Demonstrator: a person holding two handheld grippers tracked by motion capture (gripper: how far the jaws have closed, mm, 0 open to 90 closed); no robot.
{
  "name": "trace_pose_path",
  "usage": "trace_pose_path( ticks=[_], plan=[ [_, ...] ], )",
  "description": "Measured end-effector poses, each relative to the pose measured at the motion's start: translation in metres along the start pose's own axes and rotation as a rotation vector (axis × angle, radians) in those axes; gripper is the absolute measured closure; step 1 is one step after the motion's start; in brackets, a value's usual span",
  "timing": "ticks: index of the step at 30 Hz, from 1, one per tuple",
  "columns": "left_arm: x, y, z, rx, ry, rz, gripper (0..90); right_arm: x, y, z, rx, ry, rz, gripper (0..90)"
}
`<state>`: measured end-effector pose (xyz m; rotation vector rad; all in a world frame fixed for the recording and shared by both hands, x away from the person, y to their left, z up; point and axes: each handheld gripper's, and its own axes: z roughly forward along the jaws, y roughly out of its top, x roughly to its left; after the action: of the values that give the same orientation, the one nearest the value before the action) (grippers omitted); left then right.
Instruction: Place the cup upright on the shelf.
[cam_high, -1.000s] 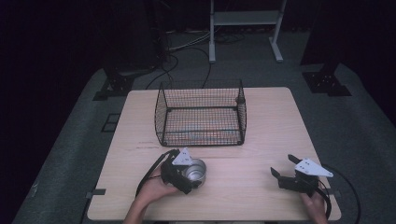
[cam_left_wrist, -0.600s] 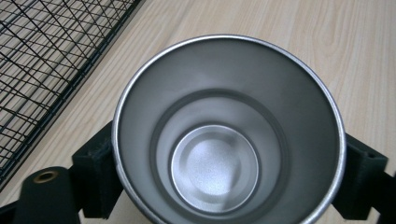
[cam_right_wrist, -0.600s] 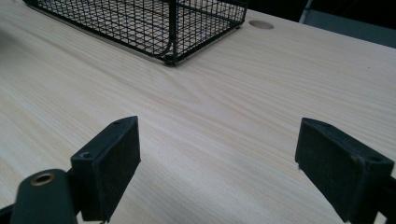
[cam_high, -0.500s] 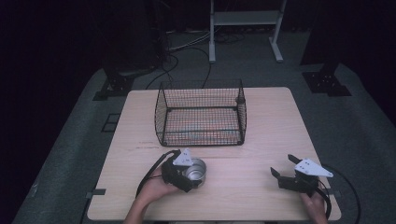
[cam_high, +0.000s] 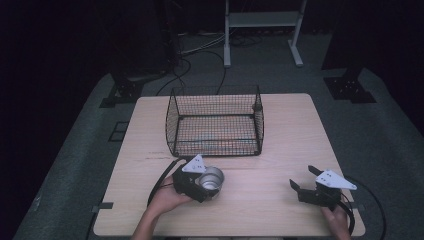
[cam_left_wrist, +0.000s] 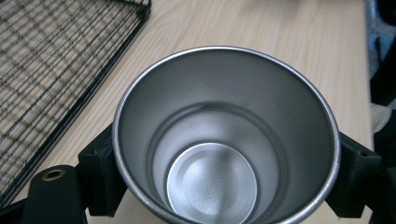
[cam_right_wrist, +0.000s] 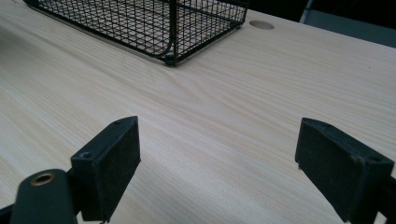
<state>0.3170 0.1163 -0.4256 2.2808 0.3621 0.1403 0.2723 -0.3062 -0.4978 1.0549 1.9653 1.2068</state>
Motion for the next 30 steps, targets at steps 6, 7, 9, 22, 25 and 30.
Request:
trace_pose_path(
  ticks=[6, 7, 9, 22, 25, 30],
  plan=[
    [0.0, 0.009, 0.0, 0.005, -0.002, 0.013, 16.9, 0.0, 0.0, 0.0, 0.001, 0.002, 0.002, 13.4],
    [0.001, 0.01, 0.0, 0.007, -0.005, 0.013, 16.9, 0.0, 0.0, 0.0, 0.001, 0.002, 0.003, 13.4],
    [0.001, 0.012, 0.0, 0.003, -0.012, 0.013, 16.9, 0.0, 0.0, 0.0, 0.0, 0.003, 0.003, 13.4],
    [0.009, 0.036, -0.012, -0.028, -0.034, 0.022, 17.0, 0.0, 0.0, 0.0, -0.002, 0.003, 0.005, 13.4],
    [0.011, 0.041, -0.017, -0.043, -0.04, 0.02, 17.0, -0.001, 0.0, 0.0, -0.002, 0.004, 0.008, 13.4],
    [0.014, 0.05, -0.024, -0.037, -0.037, 0.029, 17.0, -0.001, 0.0, 0.0, -0.003, 0.002, 0.013, 13.4]
  ],
)
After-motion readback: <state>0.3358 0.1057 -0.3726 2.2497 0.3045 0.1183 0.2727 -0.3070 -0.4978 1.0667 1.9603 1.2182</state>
